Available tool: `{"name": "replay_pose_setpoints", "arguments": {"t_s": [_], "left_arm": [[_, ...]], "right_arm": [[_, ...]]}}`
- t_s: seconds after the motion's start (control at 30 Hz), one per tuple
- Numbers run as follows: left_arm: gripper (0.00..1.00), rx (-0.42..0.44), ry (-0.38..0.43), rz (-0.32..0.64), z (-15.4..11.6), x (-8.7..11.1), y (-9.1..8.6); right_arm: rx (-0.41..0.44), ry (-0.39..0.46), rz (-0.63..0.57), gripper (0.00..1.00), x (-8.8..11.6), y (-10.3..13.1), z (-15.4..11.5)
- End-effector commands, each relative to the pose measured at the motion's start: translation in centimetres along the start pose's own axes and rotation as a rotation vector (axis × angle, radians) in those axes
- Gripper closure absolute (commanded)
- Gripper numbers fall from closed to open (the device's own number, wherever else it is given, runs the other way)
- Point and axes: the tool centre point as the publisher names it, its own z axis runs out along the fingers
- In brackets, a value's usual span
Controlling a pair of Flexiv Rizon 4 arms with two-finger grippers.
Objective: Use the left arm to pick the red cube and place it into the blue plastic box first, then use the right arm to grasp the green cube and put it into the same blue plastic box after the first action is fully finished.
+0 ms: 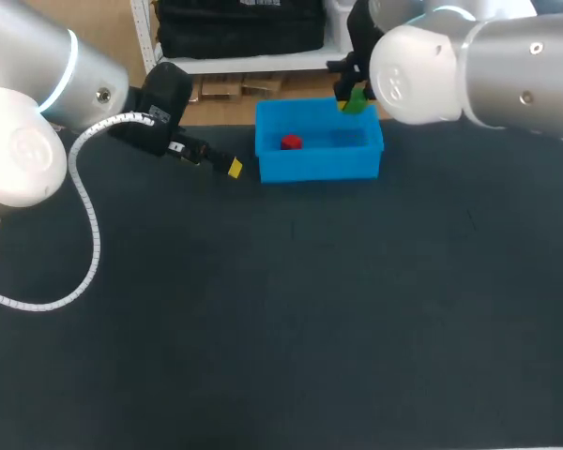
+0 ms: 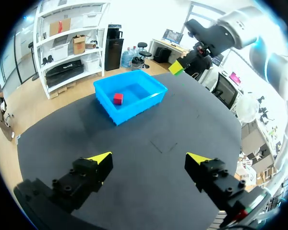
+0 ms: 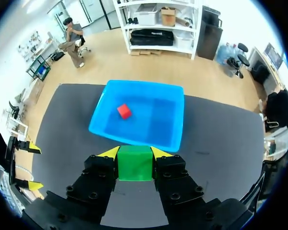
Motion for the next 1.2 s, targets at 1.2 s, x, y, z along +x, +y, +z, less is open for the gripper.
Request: {"name": "replay_pose_setpoints", "arguments": {"t_s": [1.2], "left_arm": [[0.00,0.004,-0.005,0.002,0.0,0.1,0.1]], "right_arm": [[-0.094,-0.104,-0.009,1.00,-5.9,-4.1,7.3]]}}
